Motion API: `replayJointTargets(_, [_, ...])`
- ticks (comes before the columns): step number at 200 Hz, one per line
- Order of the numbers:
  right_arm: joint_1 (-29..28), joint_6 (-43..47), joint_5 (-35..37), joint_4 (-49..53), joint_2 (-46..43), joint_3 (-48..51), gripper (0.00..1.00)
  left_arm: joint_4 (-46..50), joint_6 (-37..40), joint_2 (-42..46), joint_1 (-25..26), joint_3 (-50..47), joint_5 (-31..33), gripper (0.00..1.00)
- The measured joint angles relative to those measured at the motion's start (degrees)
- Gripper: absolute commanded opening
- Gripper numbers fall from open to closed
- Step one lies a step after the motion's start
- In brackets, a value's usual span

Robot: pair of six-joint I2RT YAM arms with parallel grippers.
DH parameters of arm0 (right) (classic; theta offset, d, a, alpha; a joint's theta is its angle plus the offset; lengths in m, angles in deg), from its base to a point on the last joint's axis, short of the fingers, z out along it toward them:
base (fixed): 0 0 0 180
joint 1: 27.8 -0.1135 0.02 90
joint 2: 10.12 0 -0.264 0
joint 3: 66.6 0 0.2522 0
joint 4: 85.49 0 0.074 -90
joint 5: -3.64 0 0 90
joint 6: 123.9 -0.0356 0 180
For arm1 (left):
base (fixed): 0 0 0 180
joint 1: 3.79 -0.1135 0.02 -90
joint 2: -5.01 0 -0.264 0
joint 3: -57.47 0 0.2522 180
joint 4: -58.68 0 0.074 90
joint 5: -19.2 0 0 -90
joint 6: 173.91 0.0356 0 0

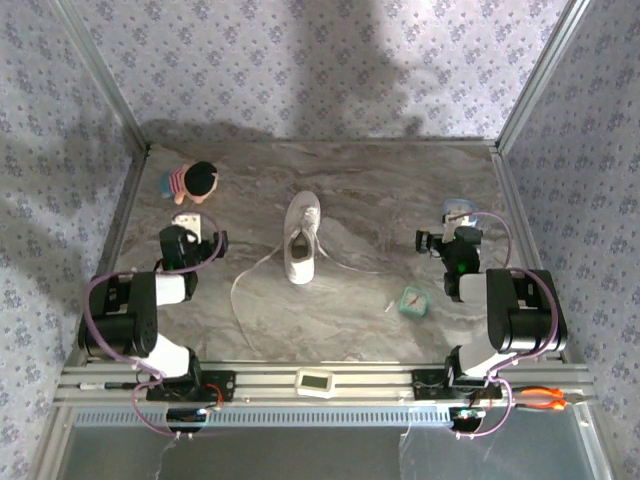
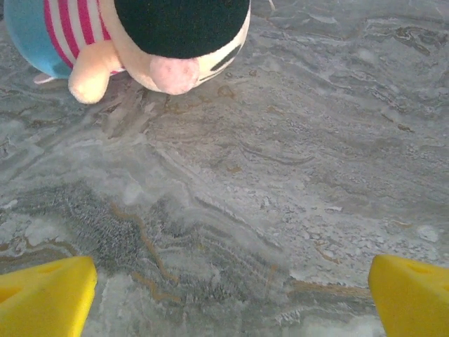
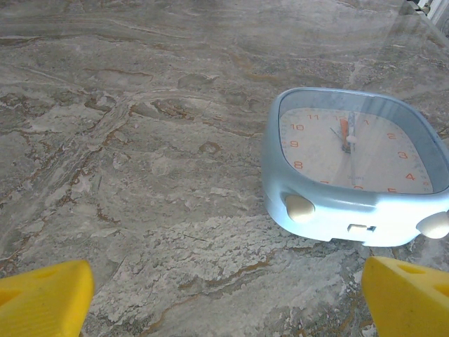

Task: Tie the shoes

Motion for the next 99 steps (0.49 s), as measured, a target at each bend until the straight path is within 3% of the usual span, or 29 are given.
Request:
replayJointTargets(27, [0.0,0.46,-1.01,2.36,-0.35,-1.03,0.98,10.84,-0.9,7.21,0.31,5.57,-0.07,0.99])
replayJointTargets(66, [-0.83,1.05,-4.17,19.21,-4.96,-11.63,0.91,26.1,-2.43,16.83,2.45,10.54,-0.96,0.95])
replayJointTargets(99, [-8.55,1.46,-3.48,31.3,-8.24,-18.75,0.84,40.63,-5.18,22.1,4.61,13.05,-2.71,0.87])
